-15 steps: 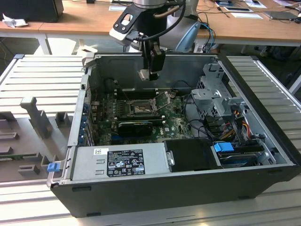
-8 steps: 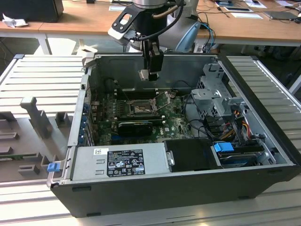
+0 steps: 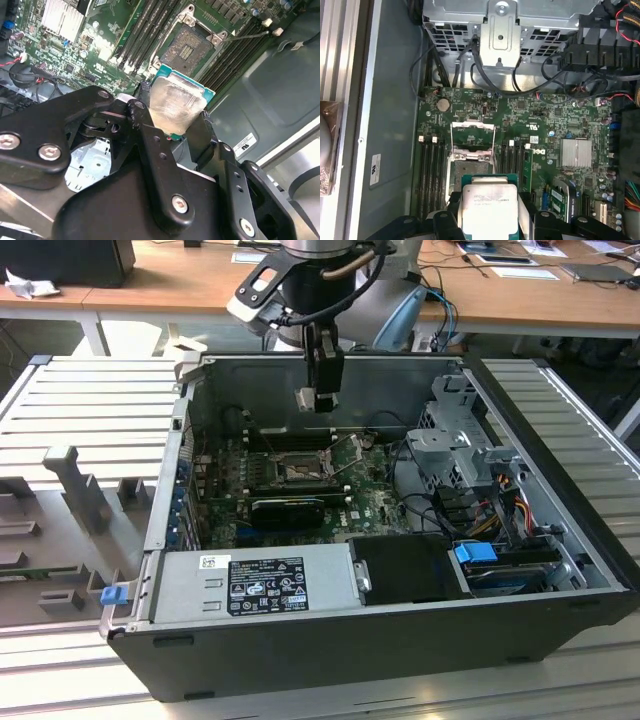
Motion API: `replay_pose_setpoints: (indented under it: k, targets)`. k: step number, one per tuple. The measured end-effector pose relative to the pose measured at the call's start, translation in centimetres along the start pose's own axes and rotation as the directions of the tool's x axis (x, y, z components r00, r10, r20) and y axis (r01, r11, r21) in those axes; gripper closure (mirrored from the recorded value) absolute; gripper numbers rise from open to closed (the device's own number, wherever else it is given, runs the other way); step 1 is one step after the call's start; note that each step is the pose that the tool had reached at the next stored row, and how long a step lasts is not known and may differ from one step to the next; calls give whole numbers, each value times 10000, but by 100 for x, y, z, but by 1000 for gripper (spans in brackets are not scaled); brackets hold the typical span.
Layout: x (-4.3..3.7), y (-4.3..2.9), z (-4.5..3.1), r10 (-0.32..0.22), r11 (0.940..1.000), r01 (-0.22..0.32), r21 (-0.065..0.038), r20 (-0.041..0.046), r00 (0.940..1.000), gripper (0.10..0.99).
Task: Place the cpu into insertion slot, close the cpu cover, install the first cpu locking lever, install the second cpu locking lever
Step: 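Place the cpu into insertion slot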
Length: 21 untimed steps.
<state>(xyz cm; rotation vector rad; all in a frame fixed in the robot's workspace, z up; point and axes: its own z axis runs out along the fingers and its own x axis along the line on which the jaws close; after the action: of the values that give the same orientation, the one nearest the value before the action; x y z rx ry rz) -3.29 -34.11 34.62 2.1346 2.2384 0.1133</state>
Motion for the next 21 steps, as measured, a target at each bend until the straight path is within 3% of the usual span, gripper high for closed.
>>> replay_pose_setpoints:
  k: [7,13,21]
  targets:
    - [0,0,3,504,9987,-504,-10,42,9987,553]
    - [0,-1,9,1203,9927,-1203,-28,117,9927,553]
    - [-2,-8,93,1199,9928,-1199,-27,118,9927,553]
